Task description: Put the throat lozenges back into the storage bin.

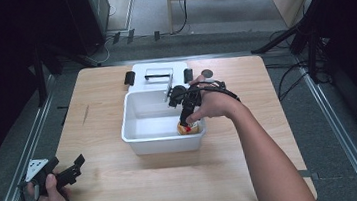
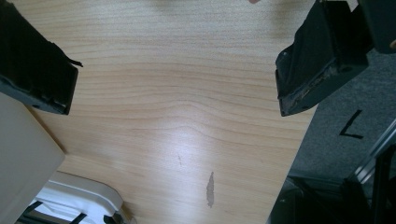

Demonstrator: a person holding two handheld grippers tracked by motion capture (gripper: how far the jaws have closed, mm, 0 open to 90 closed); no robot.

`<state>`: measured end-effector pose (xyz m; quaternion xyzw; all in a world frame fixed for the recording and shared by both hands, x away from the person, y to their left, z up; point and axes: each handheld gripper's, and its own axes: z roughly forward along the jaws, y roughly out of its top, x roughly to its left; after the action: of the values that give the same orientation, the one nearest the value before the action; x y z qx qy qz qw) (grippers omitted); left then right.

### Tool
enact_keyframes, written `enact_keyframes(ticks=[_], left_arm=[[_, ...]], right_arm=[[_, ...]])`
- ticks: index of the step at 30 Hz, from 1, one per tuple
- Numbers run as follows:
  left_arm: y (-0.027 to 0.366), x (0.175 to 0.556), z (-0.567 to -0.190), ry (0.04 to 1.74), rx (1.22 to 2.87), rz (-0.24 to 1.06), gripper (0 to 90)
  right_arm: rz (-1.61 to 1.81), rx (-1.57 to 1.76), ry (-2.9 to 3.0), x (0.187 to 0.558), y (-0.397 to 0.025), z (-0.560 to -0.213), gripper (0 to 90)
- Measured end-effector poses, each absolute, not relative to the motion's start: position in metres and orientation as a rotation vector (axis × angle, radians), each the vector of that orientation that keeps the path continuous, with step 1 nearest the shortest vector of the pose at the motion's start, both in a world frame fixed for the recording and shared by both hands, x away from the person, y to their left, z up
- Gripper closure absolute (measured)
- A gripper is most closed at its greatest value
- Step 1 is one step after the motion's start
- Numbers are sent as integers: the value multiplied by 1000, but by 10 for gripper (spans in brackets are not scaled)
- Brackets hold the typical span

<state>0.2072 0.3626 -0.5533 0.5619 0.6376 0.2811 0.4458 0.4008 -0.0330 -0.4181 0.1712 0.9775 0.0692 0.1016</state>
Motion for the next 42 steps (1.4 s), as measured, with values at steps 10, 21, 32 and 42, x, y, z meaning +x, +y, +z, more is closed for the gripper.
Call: enact_keyframes(ticks=[10, 21, 32, 42], left_arm=[[362, 207, -553, 1579, 1383, 698, 0], [362, 207, -553, 1578, 1380, 700, 0], [362, 207, -553, 1581, 1388, 702, 0], [361, 206, -553, 1583, 1390, 701, 0]], right_arm=[[382, 658, 2822, 394, -50, -383, 140], [549, 901, 2632, 387, -83, -355, 0], [652, 1094, 2462, 383, -140, -359, 0], [692, 1216, 2351, 374, -188, -379, 0]])
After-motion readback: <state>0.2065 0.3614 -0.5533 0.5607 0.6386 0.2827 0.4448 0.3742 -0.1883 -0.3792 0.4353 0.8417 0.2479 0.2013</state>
